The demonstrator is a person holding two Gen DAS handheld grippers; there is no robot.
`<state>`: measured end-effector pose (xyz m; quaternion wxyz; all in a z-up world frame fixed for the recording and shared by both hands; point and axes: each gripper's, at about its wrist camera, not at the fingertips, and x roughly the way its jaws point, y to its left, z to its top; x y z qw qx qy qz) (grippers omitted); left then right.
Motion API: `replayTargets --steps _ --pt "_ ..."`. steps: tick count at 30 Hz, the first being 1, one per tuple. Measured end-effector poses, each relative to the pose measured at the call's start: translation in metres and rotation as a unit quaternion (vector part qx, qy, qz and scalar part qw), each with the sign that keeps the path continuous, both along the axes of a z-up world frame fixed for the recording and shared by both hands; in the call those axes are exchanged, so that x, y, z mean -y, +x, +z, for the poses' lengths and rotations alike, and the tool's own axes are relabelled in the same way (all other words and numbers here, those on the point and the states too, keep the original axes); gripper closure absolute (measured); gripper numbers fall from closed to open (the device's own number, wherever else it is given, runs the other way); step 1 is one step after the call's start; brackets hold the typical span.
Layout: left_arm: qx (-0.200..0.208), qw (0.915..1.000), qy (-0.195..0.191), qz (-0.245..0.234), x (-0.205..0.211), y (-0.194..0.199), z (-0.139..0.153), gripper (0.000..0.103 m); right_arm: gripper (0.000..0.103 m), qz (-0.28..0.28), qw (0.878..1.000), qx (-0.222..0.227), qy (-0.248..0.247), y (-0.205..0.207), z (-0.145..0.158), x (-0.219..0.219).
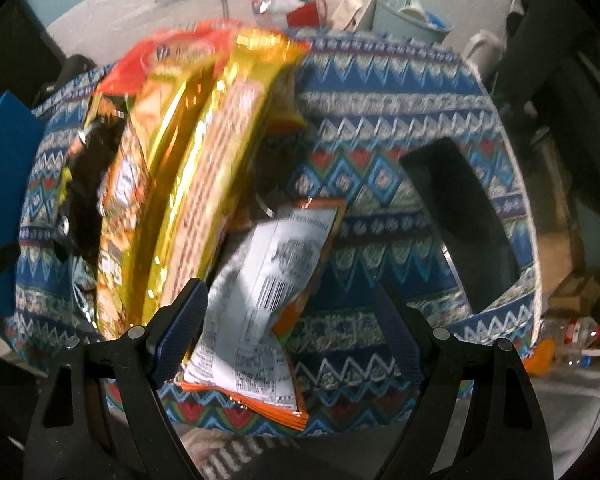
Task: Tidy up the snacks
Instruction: 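Grasp the black yellow-label snack bag with the left tool while the right tool grasps the white chip bag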
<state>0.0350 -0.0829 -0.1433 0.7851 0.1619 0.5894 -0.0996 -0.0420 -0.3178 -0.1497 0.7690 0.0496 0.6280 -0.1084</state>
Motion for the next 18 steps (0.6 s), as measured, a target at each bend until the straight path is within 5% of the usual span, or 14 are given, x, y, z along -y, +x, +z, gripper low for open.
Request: replayTargets --steps 13,18 --pt "-0.031 0.9976 -0.051 0.037 0.017 0.029 -0.007 0.009 0.020 -0.031 0.999 -0.011 0.005 0.003 -0.014 0.029" --pt "-0.041 0.9962 -0.064 0.044 0.026 0.036 -0.010 0.009 0.020 -0.043 0.998 0.000 0.054 0.003 -0.008 0.029"
